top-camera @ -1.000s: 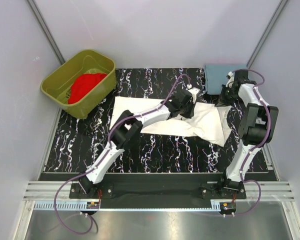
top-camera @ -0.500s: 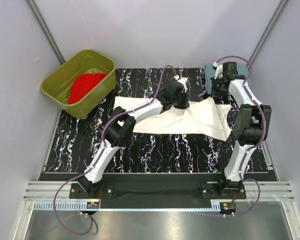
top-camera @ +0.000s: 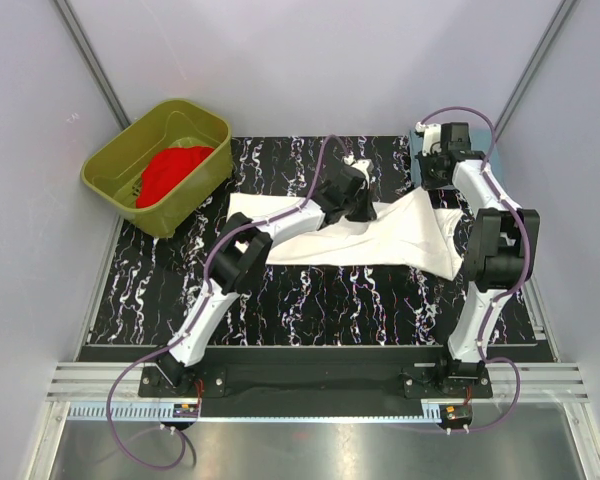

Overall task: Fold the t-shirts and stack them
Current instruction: Fold the tshirt

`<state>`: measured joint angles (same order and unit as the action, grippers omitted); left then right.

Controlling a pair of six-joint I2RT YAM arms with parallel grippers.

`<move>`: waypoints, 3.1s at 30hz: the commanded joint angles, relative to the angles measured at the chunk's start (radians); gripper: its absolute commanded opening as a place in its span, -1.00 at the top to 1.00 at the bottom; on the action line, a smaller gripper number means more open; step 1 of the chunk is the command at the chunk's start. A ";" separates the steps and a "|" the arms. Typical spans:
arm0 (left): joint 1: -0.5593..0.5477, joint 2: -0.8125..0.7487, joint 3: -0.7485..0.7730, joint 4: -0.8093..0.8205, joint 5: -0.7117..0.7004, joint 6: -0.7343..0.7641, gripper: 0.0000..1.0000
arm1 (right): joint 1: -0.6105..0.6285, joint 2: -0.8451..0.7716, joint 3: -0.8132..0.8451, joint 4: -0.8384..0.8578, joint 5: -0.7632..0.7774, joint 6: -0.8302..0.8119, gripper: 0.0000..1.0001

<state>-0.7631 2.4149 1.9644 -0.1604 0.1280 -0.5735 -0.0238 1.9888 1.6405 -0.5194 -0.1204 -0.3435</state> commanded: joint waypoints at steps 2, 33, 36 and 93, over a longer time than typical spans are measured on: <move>0.007 -0.045 -0.054 0.059 0.044 -0.037 1.00 | 0.016 -0.045 -0.005 0.009 0.028 0.030 0.55; 0.116 -0.487 -0.679 -0.094 -0.062 -0.088 -0.35 | -0.347 -0.328 -0.596 -0.114 0.160 0.982 0.22; 0.116 -0.459 -0.677 -0.111 -0.064 -0.094 -0.35 | -0.349 -0.314 -0.604 -0.103 0.176 0.976 0.22; 0.068 -0.340 -0.365 0.018 0.317 -0.005 -0.55 | -0.250 -0.303 -0.362 0.003 -0.329 0.565 0.03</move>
<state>-0.6968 2.0022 1.5337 -0.2497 0.3359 -0.5697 -0.3313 1.6058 1.2045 -0.5632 -0.2527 0.3195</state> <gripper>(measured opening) 0.774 0.483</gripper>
